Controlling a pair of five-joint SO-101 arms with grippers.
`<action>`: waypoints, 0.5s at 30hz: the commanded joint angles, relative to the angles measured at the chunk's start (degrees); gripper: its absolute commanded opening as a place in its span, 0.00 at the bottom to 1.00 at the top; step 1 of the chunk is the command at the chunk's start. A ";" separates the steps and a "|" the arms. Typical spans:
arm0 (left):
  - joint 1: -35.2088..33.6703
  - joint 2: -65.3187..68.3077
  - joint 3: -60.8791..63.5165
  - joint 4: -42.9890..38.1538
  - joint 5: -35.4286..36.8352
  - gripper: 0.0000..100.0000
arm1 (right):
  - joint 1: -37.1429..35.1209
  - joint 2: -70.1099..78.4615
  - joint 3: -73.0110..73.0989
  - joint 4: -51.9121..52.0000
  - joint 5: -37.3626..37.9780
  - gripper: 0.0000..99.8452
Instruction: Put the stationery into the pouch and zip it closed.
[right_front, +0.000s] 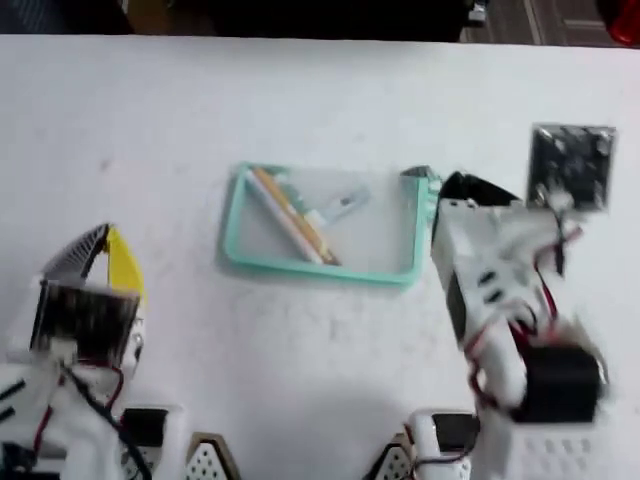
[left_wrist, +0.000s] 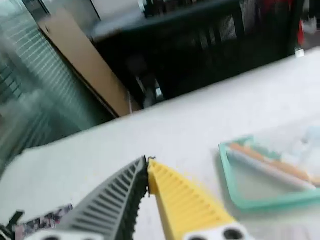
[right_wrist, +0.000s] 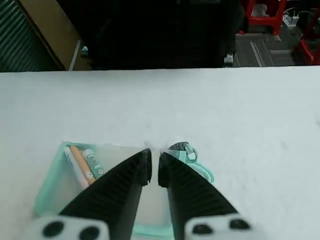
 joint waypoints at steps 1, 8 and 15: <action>0.84 11.30 -17.67 10.81 2.02 0.02 | 0.40 -3.03 -7.30 6.90 1.32 0.02; 0.84 11.82 -34.11 21.89 2.90 0.02 | 0.40 -13.67 -12.48 16.22 6.86 0.02; 0.84 8.40 -30.07 22.68 3.08 0.02 | 0.40 -30.55 -12.13 19.47 6.86 0.02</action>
